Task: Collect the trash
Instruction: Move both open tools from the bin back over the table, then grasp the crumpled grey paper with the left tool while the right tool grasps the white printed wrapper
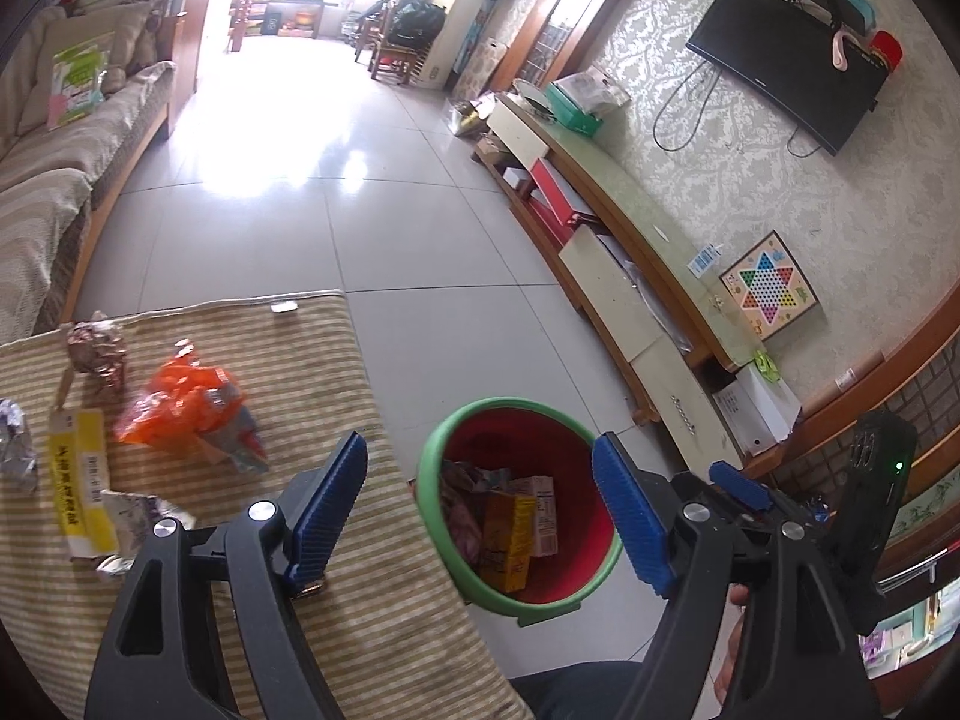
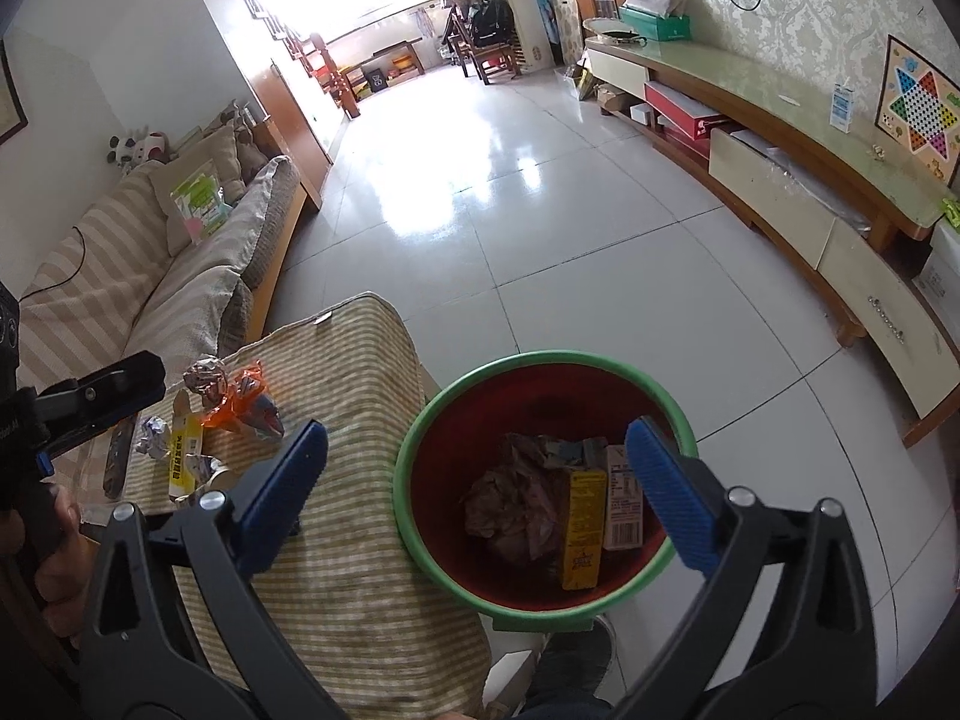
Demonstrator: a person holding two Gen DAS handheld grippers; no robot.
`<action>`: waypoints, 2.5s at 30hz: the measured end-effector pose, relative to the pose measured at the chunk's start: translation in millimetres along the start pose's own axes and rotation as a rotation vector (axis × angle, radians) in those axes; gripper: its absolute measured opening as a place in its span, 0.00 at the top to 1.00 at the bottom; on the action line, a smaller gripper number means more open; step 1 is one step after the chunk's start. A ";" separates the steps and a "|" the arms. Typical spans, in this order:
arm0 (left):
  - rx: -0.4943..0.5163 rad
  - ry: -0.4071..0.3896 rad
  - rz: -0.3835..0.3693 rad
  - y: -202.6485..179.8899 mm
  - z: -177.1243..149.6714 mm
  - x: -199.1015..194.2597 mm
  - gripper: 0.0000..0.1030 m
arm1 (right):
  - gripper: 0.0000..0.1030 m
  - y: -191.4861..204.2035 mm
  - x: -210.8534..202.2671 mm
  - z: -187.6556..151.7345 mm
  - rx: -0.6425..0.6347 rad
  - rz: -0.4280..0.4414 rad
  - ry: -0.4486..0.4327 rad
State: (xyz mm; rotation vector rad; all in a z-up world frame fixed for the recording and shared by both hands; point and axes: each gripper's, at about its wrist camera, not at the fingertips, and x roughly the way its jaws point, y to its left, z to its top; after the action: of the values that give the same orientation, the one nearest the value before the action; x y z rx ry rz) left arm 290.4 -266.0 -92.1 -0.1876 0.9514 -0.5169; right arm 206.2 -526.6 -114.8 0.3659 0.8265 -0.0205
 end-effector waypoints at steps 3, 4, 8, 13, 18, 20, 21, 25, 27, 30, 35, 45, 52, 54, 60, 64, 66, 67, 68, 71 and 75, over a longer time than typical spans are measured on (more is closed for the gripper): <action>-0.005 -0.014 0.025 13.0 -4.8 -16.0 0.22 | 0.05 12.2 -5.3 -0.3 -0.012 -0.008 -0.004; -0.005 -0.014 0.031 17.5 -6.8 -21.0 0.19 | 0.05 16.8 -7.3 -0.8 -0.017 -0.010 -0.006; 0.003 -0.016 0.065 31.8 -13.7 -42.0 0.08 | 0.05 37.0 -13.1 -4.1 -0.035 -0.008 -0.011; -0.004 -0.042 0.107 52.8 -25.7 -73.7 0.08 | 0.05 68.6 -19.8 -7.7 -0.070 0.013 -0.017; -0.038 -0.066 0.159 87.4 -43.6 -110.3 0.08 | 0.05 106.5 -24.5 -14.5 -0.130 0.047 -0.011; -0.060 -0.071 0.177 103.6 -51.5 -122.5 0.08 | 0.05 121.3 -25.4 -18.9 -0.153 0.056 -0.006; -0.073 -0.073 0.183 112.1 -56.0 -128.2 0.08 | 0.05 128.0 -25.4 -21.1 -0.163 0.059 -0.002; -0.120 -0.088 0.208 141.0 -71.7 -148.1 0.08 | 0.05 154.6 -27.2 -30.7 -0.206 0.074 0.010; -0.145 -0.100 0.213 154.5 -79.0 -157.6 0.08 | 0.05 169.0 -27.9 -34.1 -0.232 0.080 0.017; -0.166 -0.116 0.224 170.2 -85.9 -169.5 0.08 | 0.05 188.4 -27.5 -40.0 -0.265 0.083 0.025; -0.177 -0.132 0.253 191.1 -90.1 -185.2 0.08 | 0.05 215.0 -23.4 -50.2 -0.302 0.097 0.043; -0.217 -0.121 0.270 226.6 -92.9 -193.8 0.08 | 0.05 259.9 -5.4 -74.3 -0.369 0.135 0.102; -0.230 -0.097 0.290 236.4 -92.4 -179.7 0.08 | 0.05 268.0 11.6 -80.4 -0.394 0.151 0.144; -0.232 -0.086 0.293 239.3 -90.8 -173.0 0.08 | 0.05 270.2 18.0 -81.5 -0.398 0.156 0.157; -0.231 -0.059 0.304 247.7 -83.5 -156.6 0.08 | 0.05 281.6 41.4 -84.6 -0.417 0.173 0.196; -0.235 -0.038 0.312 257.6 -77.1 -143.5 0.08 | 0.05 292.0 61.2 -88.7 -0.425 0.190 0.227; -0.235 -0.027 0.315 262.6 -74.9 -136.1 0.08 | 0.05 297.9 72.1 -91.7 -0.435 0.196 0.242; -0.235 -0.020 0.317 265.8 -73.6 -131.3 0.08 | 0.05 300.7 77.4 -93.3 -0.439 0.196 0.250; -0.234 -0.012 0.322 268.9 -72.8 -126.9 0.08 | 0.05 303.2 83.8 -94.8 -0.441 0.197 0.259; -0.244 0.016 0.328 281.7 -70.4 -111.1 0.08 | 0.05 308.6 103.3 -99.0 -0.442 0.195 0.289; -0.249 0.036 0.333 294.4 -64.6 -94.7 0.08 | 0.05 312.0 124.0 -104.6 -0.440 0.191 0.318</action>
State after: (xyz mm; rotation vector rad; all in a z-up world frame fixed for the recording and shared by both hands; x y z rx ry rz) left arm 292.8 39.9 -170.5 -0.2387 1.0564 -0.0941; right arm 265.4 -184.8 -172.3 0.0279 1.0776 0.4007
